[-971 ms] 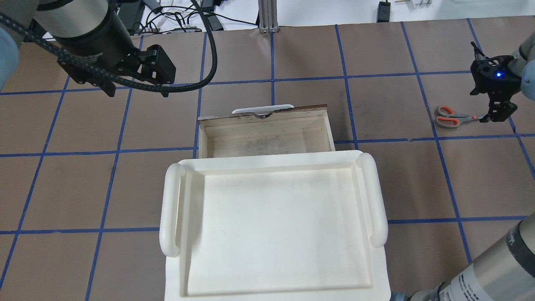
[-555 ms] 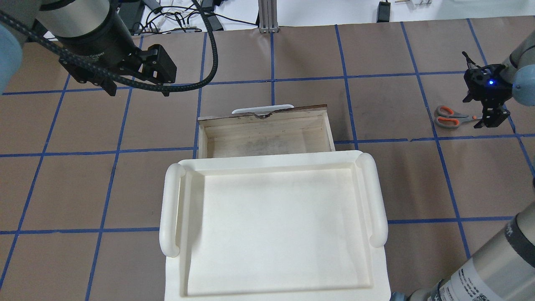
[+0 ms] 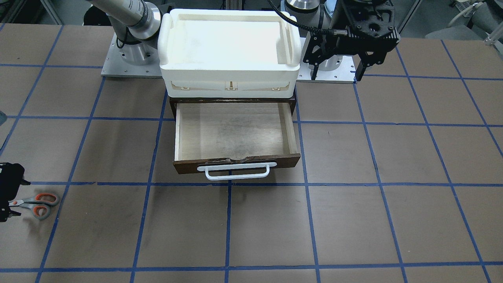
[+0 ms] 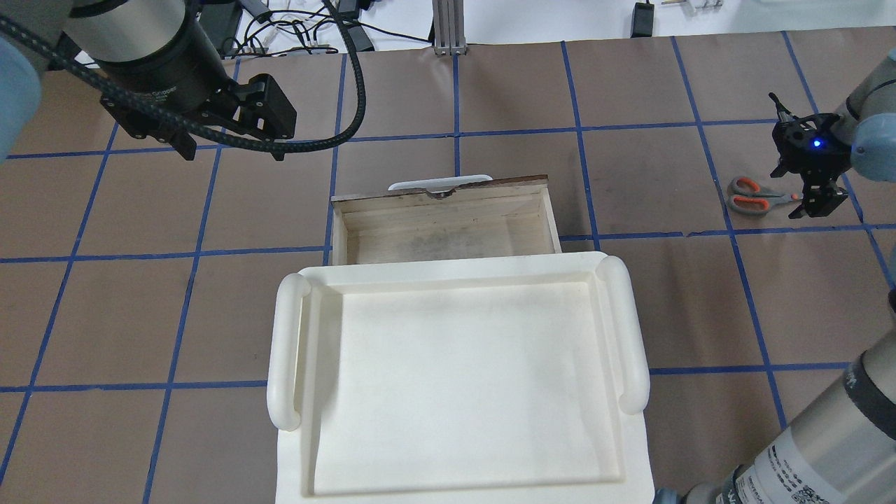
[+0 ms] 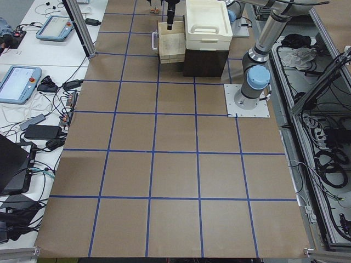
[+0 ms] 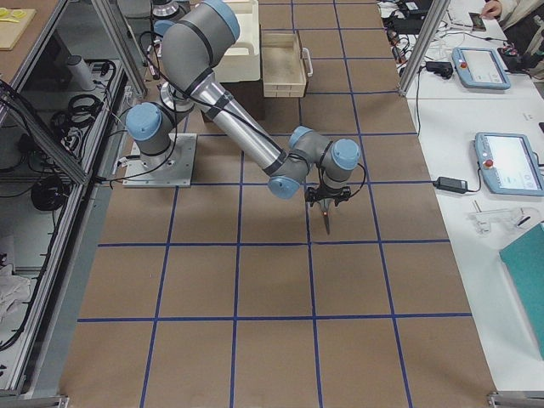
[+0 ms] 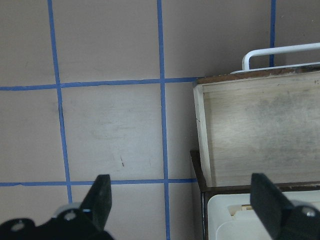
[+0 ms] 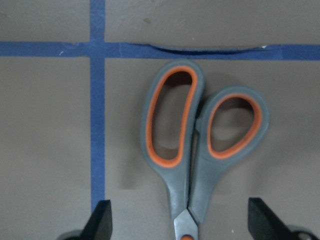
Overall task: Put scissors in drawer and close it
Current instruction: 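Close the right gripper on the scissors and lift them, then carry the scissors with the right gripper over the open drawer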
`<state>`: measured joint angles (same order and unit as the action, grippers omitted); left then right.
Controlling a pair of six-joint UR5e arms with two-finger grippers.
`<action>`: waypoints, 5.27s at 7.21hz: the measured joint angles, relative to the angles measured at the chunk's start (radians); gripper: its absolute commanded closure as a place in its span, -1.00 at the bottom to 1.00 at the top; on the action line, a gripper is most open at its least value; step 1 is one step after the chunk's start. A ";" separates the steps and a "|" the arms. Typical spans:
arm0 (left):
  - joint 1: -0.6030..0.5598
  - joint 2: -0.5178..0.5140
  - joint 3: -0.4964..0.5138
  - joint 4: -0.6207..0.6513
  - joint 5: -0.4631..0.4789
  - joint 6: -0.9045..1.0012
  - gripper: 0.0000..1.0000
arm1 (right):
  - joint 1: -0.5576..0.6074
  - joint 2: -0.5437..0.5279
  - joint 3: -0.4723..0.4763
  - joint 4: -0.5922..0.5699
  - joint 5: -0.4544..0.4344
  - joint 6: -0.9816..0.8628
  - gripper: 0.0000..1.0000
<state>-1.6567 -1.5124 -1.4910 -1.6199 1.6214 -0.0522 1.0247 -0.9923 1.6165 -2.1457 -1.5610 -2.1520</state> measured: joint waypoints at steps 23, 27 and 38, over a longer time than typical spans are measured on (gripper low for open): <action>0.000 0.003 0.000 -0.001 0.002 0.000 -1.00 | 0.210 -0.248 -0.085 0.309 0.019 0.123 1.00; 0.000 0.004 -0.001 -0.001 0.002 0.000 -1.00 | 0.500 -0.341 -0.087 0.412 0.016 0.442 1.00; 0.000 0.001 0.000 -0.001 0.001 0.000 -1.00 | 0.968 -0.285 -0.080 0.364 0.017 0.942 1.00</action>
<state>-1.6570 -1.5109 -1.4911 -1.6214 1.6221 -0.0522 1.9922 -1.2770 1.5367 -1.7818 -1.5444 -1.2104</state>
